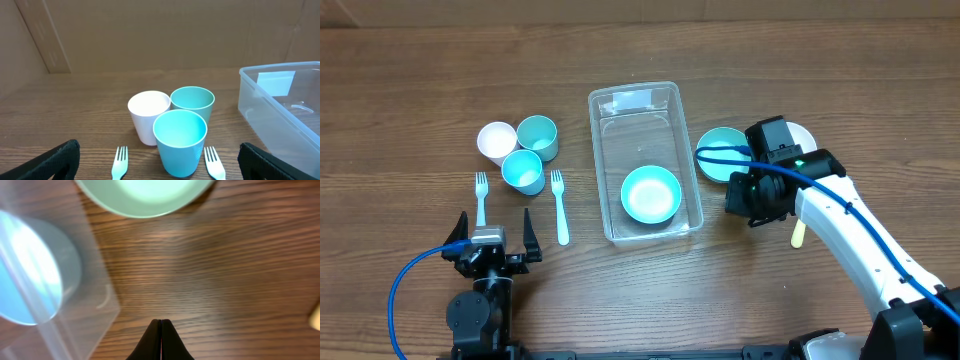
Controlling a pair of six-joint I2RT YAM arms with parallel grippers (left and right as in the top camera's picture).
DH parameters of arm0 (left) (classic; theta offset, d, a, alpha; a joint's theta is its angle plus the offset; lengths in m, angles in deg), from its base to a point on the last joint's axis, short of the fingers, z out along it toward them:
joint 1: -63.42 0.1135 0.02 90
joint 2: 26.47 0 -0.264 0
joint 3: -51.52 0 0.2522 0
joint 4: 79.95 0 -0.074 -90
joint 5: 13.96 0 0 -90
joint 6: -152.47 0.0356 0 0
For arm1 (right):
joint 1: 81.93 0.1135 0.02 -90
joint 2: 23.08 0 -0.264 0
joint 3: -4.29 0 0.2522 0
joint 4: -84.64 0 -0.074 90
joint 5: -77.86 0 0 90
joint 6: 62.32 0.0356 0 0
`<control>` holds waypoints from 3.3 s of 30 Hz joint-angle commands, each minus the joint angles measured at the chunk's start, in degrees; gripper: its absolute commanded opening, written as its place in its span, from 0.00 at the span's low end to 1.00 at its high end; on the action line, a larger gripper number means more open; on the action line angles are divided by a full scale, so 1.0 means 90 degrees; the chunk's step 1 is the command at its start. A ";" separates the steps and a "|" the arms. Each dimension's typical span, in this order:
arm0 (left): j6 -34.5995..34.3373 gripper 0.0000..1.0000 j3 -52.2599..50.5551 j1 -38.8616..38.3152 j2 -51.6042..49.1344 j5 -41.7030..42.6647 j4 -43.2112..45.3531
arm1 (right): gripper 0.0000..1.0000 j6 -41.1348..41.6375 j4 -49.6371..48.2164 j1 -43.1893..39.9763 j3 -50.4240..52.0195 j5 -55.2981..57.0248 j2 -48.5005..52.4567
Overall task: Pack container
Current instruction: 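Move the right gripper to the white bowl and grasp its rim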
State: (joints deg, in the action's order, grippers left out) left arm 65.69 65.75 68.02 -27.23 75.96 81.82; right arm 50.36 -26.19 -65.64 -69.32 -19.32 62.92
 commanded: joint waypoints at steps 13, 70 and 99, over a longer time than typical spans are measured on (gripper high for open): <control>0.0097 1.00 -0.0022 -0.0012 0.0046 -0.0012 0.0005 | 0.04 0.0177 -0.0692 0.1251 0.0024 -0.0505 -0.0087; 0.0097 1.00 -0.0022 -0.0012 0.0046 -0.0012 0.0005 | 0.36 -0.0692 -0.1865 -0.2992 -0.0971 0.0500 0.2016; 0.0097 1.00 -0.0022 -0.0012 0.0046 -0.0012 0.0005 | 0.04 -0.0692 -0.1817 -0.2992 -0.0971 0.0568 0.2178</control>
State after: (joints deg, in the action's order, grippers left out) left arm 65.69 65.75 68.02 -27.23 75.96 81.82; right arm 44.15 -42.58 -92.35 -77.54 -14.66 81.71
